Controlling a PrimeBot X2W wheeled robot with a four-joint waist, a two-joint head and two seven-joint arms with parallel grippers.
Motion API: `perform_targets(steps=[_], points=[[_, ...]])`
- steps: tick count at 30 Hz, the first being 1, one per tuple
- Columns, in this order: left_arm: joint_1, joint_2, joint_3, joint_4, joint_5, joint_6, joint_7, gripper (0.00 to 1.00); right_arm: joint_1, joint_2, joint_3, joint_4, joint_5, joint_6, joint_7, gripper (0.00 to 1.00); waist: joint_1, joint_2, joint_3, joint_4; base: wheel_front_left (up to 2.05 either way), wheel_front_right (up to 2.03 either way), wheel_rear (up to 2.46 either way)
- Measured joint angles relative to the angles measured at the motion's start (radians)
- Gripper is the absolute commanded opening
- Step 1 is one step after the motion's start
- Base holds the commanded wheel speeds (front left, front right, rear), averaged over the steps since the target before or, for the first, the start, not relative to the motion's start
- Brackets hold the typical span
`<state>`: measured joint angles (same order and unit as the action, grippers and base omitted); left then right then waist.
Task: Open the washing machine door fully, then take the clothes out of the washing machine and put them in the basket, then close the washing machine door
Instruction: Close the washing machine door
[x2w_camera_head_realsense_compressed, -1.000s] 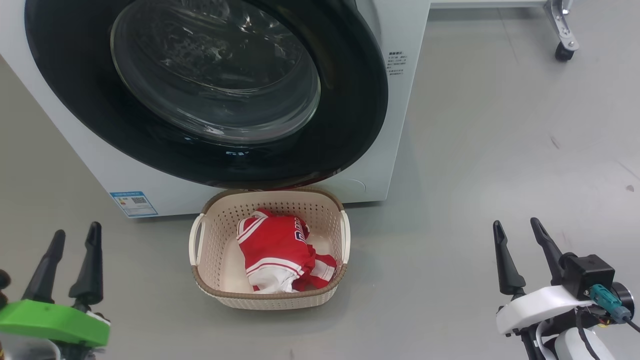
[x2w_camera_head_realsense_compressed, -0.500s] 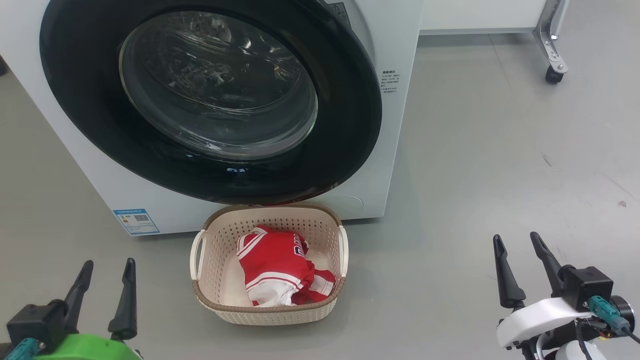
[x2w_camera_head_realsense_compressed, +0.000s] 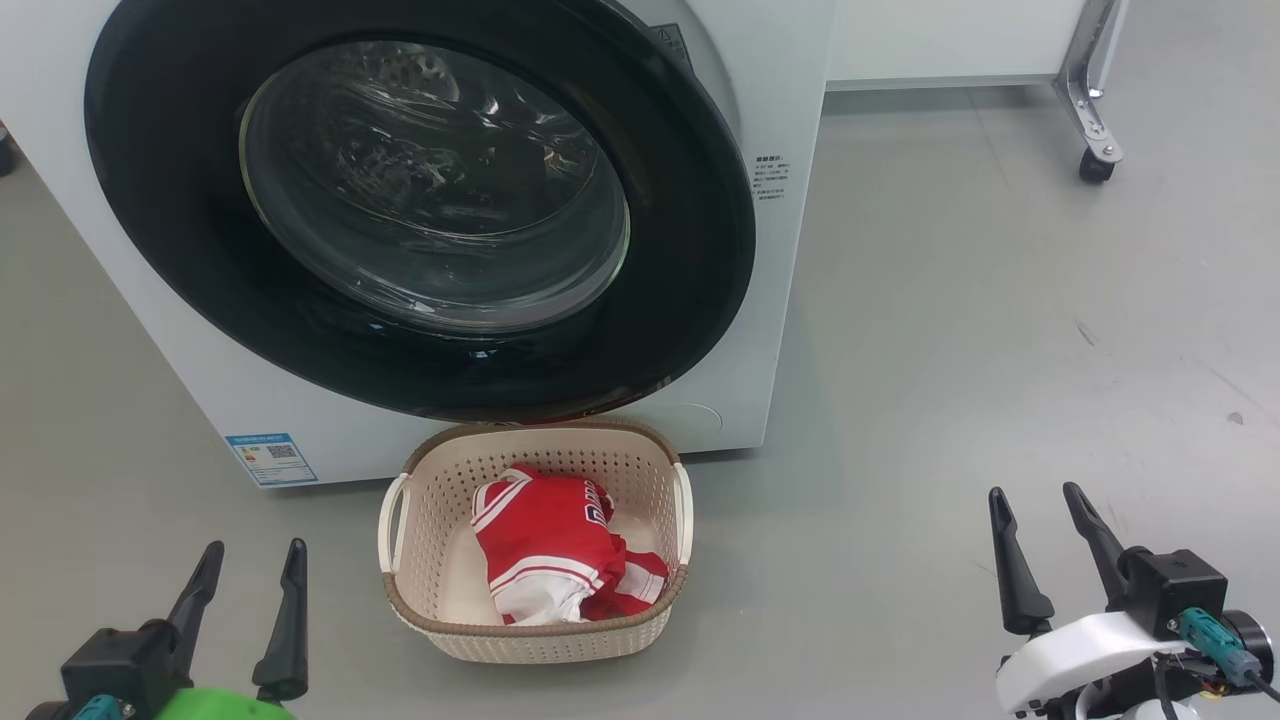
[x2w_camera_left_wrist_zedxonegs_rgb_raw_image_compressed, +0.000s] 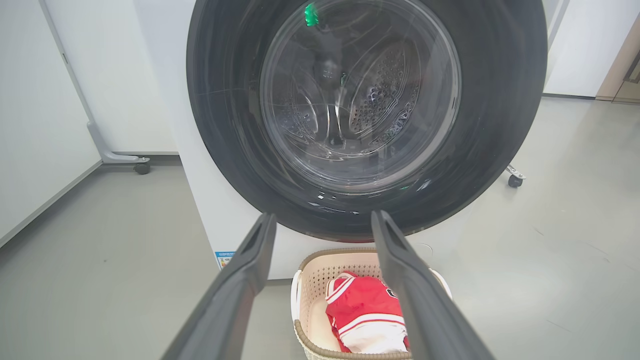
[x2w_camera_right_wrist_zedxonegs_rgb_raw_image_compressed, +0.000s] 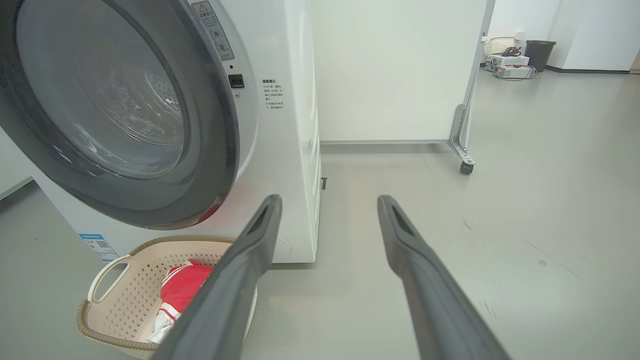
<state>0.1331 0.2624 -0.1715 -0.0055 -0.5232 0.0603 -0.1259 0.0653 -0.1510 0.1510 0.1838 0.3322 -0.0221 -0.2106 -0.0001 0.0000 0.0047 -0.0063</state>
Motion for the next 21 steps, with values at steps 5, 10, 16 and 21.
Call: perform_targets(steps=[5, 10, 16, 21], points=[[0.001, -0.007, -0.003, -0.003, 0.003, 0.010, 0.000, 1.00, 0.005, -0.002, 0.000, -0.009, 0.000, -0.007, 0.003, 1.00, 0.0000, 0.0000, 0.001, 0.003, 0.00, 0.00, 0.00], [0.003, -0.016, -0.003, -0.003, 0.006, 0.015, 0.000, 1.00, 0.005, -0.005, 0.000, -0.019, 0.000, -0.007, 0.012, 1.00, 0.0000, 0.0000, 0.003, 0.006, 0.00, 0.00, 0.00], [0.006, -0.019, -0.003, -0.003, 0.009, 0.023, -0.003, 1.00, 0.006, -0.005, 0.000, -0.027, 0.000, -0.007, 0.013, 1.00, 0.0000, 0.0000, 0.004, 0.008, 0.00, 0.00, 0.00], [0.006, -0.021, -0.003, -0.003, 0.015, 0.024, -0.003, 1.00, 0.007, -0.007, 0.000, -0.033, 0.000, -0.010, 0.021, 1.00, 0.0000, 0.0000, 0.004, 0.008, 0.00, 0.00, 0.00]])
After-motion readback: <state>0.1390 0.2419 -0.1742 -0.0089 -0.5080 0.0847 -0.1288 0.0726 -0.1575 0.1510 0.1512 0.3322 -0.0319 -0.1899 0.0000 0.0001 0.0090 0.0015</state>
